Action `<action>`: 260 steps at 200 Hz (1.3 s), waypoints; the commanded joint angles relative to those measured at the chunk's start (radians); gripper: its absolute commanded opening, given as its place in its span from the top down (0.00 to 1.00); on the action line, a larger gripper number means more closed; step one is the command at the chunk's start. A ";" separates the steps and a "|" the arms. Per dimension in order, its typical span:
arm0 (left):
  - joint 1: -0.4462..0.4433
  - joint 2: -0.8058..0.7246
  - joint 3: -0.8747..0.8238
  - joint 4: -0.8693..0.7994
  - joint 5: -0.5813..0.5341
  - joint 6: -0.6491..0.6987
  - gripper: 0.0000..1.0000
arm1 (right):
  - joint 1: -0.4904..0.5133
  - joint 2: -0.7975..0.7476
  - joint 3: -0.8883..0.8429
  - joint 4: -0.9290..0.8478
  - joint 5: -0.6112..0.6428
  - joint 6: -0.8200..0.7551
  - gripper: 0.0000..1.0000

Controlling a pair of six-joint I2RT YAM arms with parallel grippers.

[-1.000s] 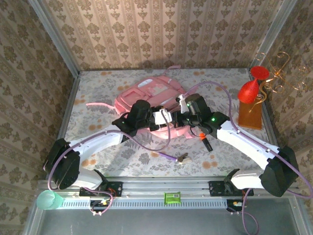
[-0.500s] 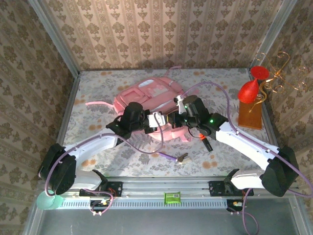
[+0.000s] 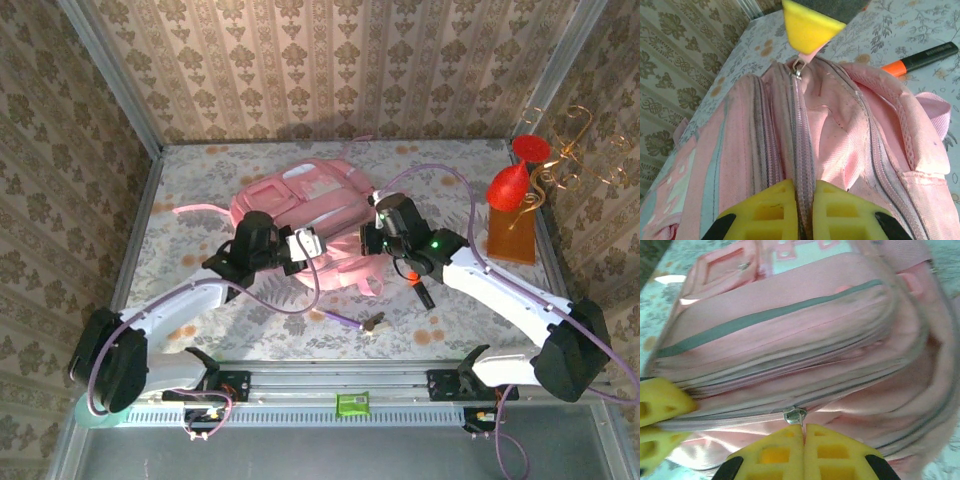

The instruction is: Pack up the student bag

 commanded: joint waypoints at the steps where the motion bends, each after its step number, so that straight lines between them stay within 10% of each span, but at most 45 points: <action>1: 0.076 -0.073 -0.014 0.051 0.018 -0.070 1.00 | -0.075 0.007 -0.005 -0.061 0.183 -0.041 1.00; 55: 0.233 -0.101 -0.093 0.137 -0.061 -0.187 1.00 | -0.146 0.035 -0.034 0.113 0.004 -0.057 1.00; 88: 0.237 -0.057 -0.033 0.001 -0.225 -0.230 0.47 | -0.077 0.008 -0.038 0.232 -0.148 -0.030 1.00; 139: 0.039 -0.114 0.006 -0.045 -0.175 -0.157 0.15 | 0.025 0.015 0.017 0.267 -0.226 0.018 1.00; 220: -0.036 0.161 0.210 -0.219 -0.186 0.091 0.37 | 0.051 -0.002 -0.007 0.333 -0.273 0.073 1.00; 260: 0.003 0.185 0.229 -0.221 -0.145 0.091 0.82 | 0.053 -0.024 -0.024 0.316 -0.246 0.075 1.00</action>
